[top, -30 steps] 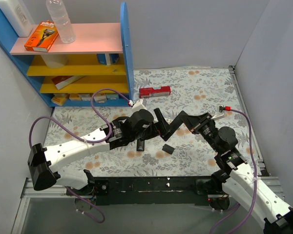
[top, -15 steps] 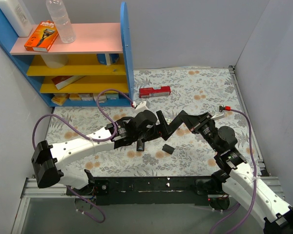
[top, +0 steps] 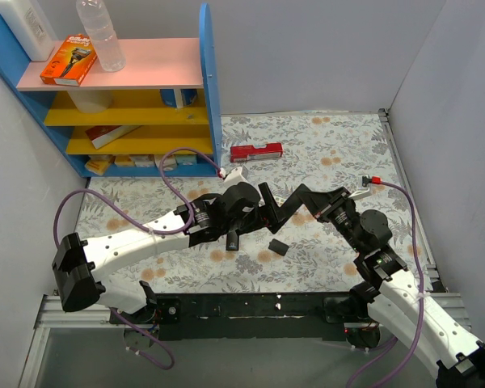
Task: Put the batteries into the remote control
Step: Load the battery into the remote control.
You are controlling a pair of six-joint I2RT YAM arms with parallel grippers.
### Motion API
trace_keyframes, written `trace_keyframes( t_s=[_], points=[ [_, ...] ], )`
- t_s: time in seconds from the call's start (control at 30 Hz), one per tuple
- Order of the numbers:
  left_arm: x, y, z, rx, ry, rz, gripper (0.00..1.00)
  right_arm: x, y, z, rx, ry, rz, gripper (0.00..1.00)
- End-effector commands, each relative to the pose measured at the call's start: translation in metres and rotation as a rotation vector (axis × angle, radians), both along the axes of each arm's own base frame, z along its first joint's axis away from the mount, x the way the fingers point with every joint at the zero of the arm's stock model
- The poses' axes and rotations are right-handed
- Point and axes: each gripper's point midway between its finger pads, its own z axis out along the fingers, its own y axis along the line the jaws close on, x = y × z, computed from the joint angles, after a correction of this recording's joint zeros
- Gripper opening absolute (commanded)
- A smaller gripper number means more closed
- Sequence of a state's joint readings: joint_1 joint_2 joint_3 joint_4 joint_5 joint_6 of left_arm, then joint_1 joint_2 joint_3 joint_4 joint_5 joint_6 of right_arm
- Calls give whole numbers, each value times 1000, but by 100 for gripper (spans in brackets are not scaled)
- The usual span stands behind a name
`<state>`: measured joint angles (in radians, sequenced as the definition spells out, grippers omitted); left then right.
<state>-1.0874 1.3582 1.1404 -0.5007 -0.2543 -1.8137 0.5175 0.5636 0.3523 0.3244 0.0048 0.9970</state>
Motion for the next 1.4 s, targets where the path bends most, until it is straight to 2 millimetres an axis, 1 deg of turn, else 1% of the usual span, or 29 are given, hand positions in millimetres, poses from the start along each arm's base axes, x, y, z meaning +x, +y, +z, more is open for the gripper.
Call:
trace_keyframes(
  t_s=[0.0, 0.13, 0.3, 0.5, 0.67, 0.93, 1.2, 1.37],
  points=[
    [6, 6, 25, -73, -48, 42, 84, 0, -2, 22, 54, -64, -11, 1],
    [6, 7, 25, -76, -45, 51, 84, 0, -1, 22, 54, -64, -8, 1],
    [6, 6, 16, -49, -17, 50, 81, -2, -2, 25, 62, -72, -9, 1],
    [4, 5, 12, -36, -1, 47, 75, -3, -4, 26, 65, -72, -14, 1],
    [3, 4, 13, -38, 3, 42, 73, -3, -4, 25, 65, -70, -14, 1],
    [4, 6, 11, -29, 4, 49, 62, -3, -4, 26, 69, -71, -15, 1],
    [5, 12, 3, 8, 4, 62, 44, -3, -5, 25, 71, -73, -18, 1],
    [5, 12, -1, 28, 3, 55, 42, -3, -6, 26, 79, -76, -22, 1]
  ],
)
